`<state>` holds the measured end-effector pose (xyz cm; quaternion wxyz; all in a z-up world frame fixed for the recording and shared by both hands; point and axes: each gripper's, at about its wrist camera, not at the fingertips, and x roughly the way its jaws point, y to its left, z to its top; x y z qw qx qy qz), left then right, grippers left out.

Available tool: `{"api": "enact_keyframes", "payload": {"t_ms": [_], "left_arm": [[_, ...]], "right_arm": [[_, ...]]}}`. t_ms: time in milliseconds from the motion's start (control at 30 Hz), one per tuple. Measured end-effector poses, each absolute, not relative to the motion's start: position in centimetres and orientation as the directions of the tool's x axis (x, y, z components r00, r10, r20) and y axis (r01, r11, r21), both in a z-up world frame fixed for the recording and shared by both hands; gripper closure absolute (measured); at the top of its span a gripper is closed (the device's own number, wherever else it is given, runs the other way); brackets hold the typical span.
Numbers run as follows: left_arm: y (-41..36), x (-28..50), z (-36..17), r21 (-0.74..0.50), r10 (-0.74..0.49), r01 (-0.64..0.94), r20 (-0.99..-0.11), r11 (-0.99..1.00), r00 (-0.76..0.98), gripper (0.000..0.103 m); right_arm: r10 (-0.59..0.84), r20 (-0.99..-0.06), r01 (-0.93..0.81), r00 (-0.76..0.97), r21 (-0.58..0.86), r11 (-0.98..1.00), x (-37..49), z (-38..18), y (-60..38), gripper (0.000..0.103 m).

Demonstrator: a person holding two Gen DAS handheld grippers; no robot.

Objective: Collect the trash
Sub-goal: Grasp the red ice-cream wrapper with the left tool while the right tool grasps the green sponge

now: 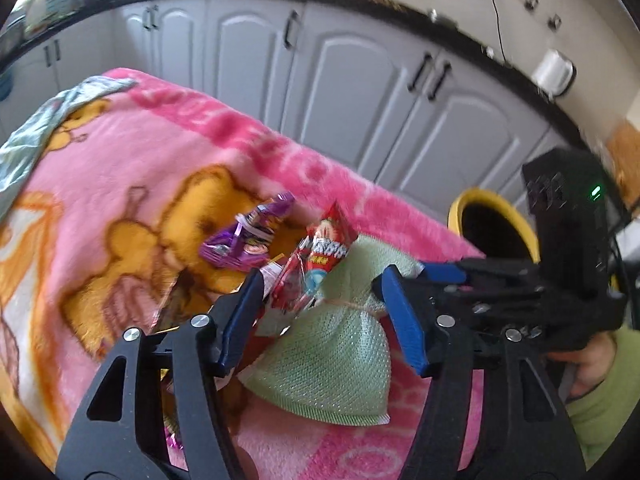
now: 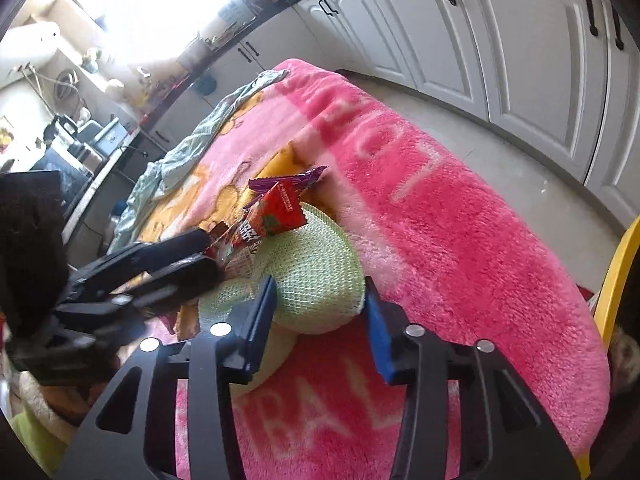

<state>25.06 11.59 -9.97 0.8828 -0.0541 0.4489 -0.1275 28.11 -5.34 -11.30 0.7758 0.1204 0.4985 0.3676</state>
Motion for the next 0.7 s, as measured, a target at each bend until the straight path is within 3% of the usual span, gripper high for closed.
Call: {"api": "enact_keyframes", "payload": {"t_ms": [67, 133, 400, 700], "left_arm": [[11.4, 25.5, -10.5, -0.198, -0.265, 0.178, -0.793, 0.964, 0.548, 0.057], [11.6, 25.7, -10.8, -0.200, -0.257, 0.163, -0.802, 0.966, 0.540, 0.072], [11.9, 25.2, -11.2, -0.262, -0.313, 0.172, -0.806, 0.950, 0.503, 0.097], [10.5, 23.5, -10.0, -0.285, -0.347, 0.198, -0.770, 0.938, 0.535, 0.101]], "right_arm": [[0.690, -0.687, -0.447, 0.230, 0.555, 0.702, 27.9, -11.1, -5.8, 0.068], [0.689, -0.685, -0.453, 0.236, 0.550, 0.702, 27.6, -10.7, -6.3, 0.070], [0.698, -0.671, -0.458, 0.251, 0.553, 0.696, 26.6, -9.6, -8.1, 0.075], [0.689, -0.656, -0.502, 0.307, 0.504, 0.703, 24.6, -7.0, -10.2, 0.078]]}}
